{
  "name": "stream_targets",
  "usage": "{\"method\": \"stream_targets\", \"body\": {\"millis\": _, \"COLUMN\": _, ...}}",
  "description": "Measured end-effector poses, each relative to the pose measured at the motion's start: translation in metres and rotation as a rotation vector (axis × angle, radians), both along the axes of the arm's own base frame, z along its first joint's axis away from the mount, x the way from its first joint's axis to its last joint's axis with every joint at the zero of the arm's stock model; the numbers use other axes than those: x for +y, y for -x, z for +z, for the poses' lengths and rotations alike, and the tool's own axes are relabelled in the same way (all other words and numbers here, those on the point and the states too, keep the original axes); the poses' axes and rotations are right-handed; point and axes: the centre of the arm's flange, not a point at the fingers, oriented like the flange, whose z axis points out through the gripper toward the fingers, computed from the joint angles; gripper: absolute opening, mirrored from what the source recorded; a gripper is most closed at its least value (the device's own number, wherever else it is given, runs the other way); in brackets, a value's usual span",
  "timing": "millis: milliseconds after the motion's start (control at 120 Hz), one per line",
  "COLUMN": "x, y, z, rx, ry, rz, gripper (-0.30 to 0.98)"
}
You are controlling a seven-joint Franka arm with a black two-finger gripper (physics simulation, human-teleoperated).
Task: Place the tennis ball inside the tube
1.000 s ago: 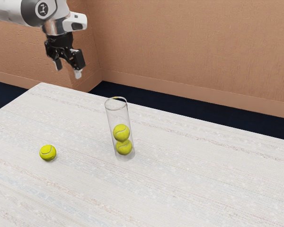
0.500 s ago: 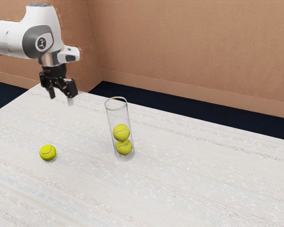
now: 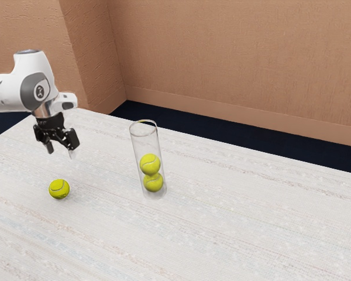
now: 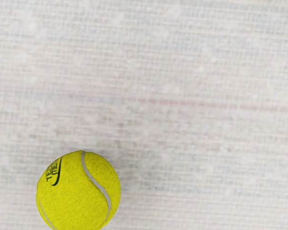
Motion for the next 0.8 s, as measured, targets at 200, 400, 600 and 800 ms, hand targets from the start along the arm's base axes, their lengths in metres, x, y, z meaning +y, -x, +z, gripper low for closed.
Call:
{"method": "stream_targets", "body": {"millis": 200, "x": 0.01, "y": 0.027, "z": -0.048, "rx": 0.025, "ry": 0.033, "rz": 0.019, "gripper": 0.69}}
{"method": "stream_targets", "body": {"millis": 400, "x": 0.022, "y": 0.038, "z": -0.076, "rx": 0.023, "ry": 0.034, "rz": 0.031, "gripper": 0.69}}
{"method": "stream_targets", "body": {"millis": 600, "x": 0.031, "y": 0.039, "z": -0.107, "rx": 0.038, "ry": 0.048, "rz": 0.049, "gripper": 0.69}}
{"method": "stream_targets", "body": {"millis": 800, "x": 0.044, "y": 0.034, "z": -0.125, "rx": 0.037, "ry": 0.052, "rz": 0.048, "gripper": 0.69}}
